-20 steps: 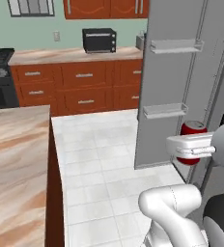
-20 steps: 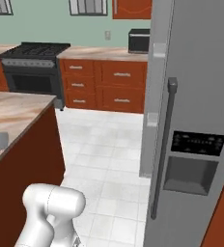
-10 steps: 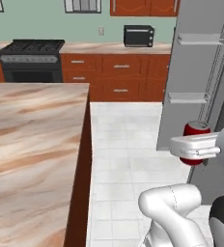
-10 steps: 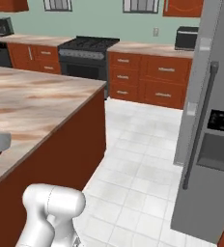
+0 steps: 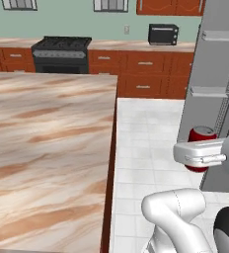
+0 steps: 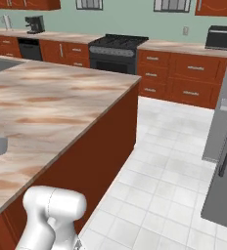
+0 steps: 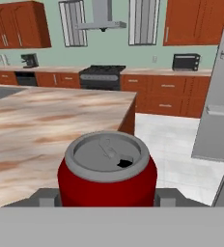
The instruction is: Open the fridge, grab two sodas, and place both sodas inside the bowl with ice on the dining counter.
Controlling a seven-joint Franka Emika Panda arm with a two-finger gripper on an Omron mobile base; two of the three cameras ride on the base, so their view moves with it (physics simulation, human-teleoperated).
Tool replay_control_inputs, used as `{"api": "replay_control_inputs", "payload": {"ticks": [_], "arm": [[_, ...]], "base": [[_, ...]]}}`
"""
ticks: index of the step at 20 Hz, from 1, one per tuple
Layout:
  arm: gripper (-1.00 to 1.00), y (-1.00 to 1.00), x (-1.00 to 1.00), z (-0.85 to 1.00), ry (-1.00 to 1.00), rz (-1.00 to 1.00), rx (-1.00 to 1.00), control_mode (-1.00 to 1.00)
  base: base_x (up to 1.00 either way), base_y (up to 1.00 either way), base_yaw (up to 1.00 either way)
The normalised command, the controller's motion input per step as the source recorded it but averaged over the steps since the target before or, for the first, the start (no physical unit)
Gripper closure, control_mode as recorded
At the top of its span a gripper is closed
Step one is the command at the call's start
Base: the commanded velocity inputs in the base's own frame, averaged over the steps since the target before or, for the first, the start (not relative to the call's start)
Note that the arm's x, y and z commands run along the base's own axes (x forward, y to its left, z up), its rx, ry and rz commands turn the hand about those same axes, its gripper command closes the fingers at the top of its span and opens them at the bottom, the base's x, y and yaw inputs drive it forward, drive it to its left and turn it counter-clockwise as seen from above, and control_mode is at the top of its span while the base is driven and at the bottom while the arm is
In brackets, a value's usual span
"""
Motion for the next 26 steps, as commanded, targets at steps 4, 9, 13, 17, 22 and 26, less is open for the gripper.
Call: {"api": "replay_control_inputs", "payload": {"ticks": [4, 9, 13, 17, 22, 26], "arm": [[1.0, 0.0, 0.0, 0.0, 0.0, 0.0, 0.0, 1.0], [1.0, 0.0, 0.0, 0.0, 0.0, 0.0, 0.0, 1.0], [1.0, 0.0, 0.0, 0.0, 0.0, 0.0, 0.0, 1.0], [1.0, 0.0, 0.0, 0.0, 0.0, 0.0, 0.0, 1.0], [1.0, 0.0, 0.0, 0.0, 0.0, 0.0, 0.0, 1.0], [1.0, 0.0, 0.0, 0.0, 0.0, 0.0, 0.0, 1.0]], "base": [[-0.8, 0.99, 0.18], [-0.93, 0.86, 0.17], [-0.99, 0.05, 0.2], [-1.0, -0.39, 0.17], [-0.92, 0.16, 0.13], [-0.18, 0.94, 0.02]]}}
